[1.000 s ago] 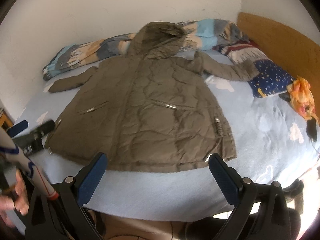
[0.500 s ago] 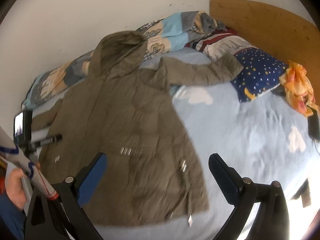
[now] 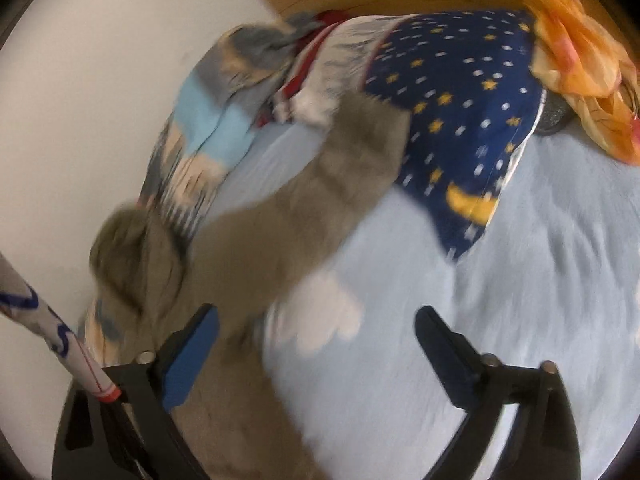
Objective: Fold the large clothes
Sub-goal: 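Grasp the jacket sleeve cuff with the right gripper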
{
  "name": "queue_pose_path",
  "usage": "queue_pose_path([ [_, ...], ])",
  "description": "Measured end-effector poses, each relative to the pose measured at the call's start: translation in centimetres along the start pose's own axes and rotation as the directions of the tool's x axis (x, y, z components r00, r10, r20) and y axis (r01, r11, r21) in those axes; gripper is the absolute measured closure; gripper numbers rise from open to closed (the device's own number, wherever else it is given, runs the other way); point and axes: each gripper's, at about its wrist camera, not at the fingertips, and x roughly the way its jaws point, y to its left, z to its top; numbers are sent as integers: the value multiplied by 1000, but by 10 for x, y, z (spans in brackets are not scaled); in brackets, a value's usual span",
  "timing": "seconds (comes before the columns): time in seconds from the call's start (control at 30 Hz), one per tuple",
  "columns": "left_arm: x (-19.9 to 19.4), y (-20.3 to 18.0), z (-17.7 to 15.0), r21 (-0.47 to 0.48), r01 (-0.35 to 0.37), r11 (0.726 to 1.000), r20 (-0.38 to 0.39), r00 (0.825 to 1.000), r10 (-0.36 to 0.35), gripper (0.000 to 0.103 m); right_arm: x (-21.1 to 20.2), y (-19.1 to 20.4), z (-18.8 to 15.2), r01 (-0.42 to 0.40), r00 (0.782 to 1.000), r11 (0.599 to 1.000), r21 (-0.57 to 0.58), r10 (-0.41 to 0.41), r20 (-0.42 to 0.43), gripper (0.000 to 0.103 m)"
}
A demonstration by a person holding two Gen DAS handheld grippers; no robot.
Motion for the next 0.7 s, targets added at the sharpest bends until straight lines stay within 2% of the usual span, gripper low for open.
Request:
queue_pose_path([
  [0.07, -2, -3, 2, 2, 42, 999, 22, 999, -42, 0, 13, -6, 24, 41, 999, 999, 0, -41, 9, 17],
  [0.1, -3, -4, 3, 0, 62, 998, 24, 998, -62, 0, 20, -10, 37, 57, 998, 998, 9, -57, 26, 18],
  [0.2, -4, -10, 3, -15, 132, 991, 38, 991, -132, 0, 41, -19, 61, 64, 998, 998, 17, -64, 18, 25],
  [0.27, -7, -16, 5, -12, 156, 988, 65, 986, -155, 0, 55, -25, 73, 67, 997, 997, 41, -68, 21, 40],
  [0.33, -10, -20, 6, -7, 153, 988, 97, 984, -152, 0, 69, -29, 83, 61, 998, 997, 50, -62, 15, 46],
  [0.43, -12, -22, 7, 3, 155, 988, 131, 979, -154, 0, 83, -37, 97, 90, 995, 995, 50, -91, 28, 47],
  [0.57, -7, -23, 8, 11, 138, 990, 126, 982, -139, 0, 104, -40, 113, 115, 993, 993, 31, -115, 23, 47],
  [0.7, -4, -21, 9, 10, 133, 991, 124, 983, -133, 0, 121, -44, 118, 186, 982, 983, 12, -186, 12, 51],
])
